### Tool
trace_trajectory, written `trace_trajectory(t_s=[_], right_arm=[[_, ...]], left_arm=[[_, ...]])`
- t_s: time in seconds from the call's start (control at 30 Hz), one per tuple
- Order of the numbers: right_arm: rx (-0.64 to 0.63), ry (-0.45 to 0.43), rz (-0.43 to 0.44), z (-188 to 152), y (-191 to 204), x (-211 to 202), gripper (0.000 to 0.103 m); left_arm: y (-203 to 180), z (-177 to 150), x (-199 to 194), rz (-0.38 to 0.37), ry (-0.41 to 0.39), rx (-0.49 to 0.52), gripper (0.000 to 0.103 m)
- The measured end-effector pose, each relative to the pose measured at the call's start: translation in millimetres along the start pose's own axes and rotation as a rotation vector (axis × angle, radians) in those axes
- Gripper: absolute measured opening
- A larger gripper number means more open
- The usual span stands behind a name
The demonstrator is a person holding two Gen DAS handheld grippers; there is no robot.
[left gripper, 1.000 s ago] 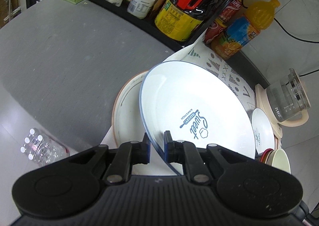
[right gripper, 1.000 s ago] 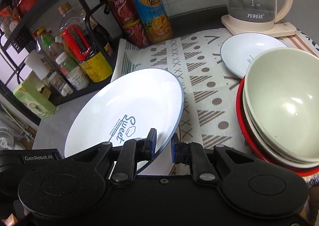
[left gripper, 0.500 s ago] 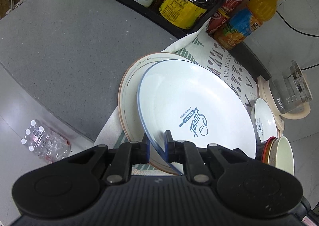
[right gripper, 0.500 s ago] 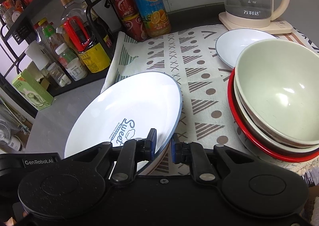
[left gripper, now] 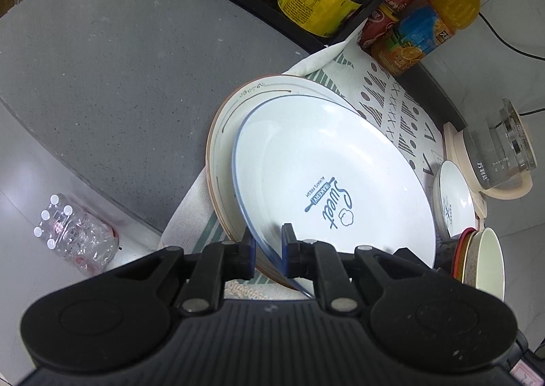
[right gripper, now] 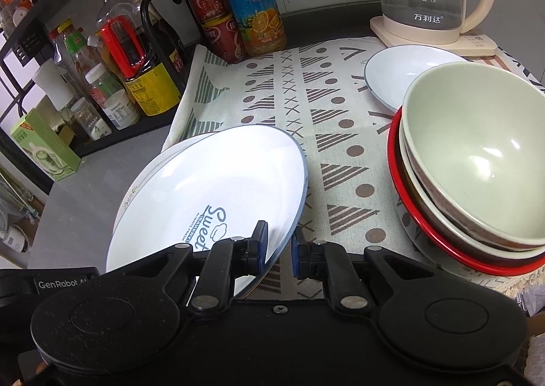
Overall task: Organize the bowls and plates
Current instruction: 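Lower the 'Sweet' plate flat onto the flower-print plate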
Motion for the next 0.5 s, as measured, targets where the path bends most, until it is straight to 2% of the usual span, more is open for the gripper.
trace_trajectory(t_s=[0.5], right_arm=[[-0.038,0.041,-0.031,3,3,22,0.013]], left_arm=[[4,7,9,-0.011,0.063,-0.022,0.012]])
Point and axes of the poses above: each gripper's, at about its wrist camera, not at the fingertips, and x roughly the way its jaws point, y to its left, z to its top, the point moved 4 cm from there along x, roughly the way its jaws point, and after that the axes turned 8 degrees about z, right-handed, at the moved point
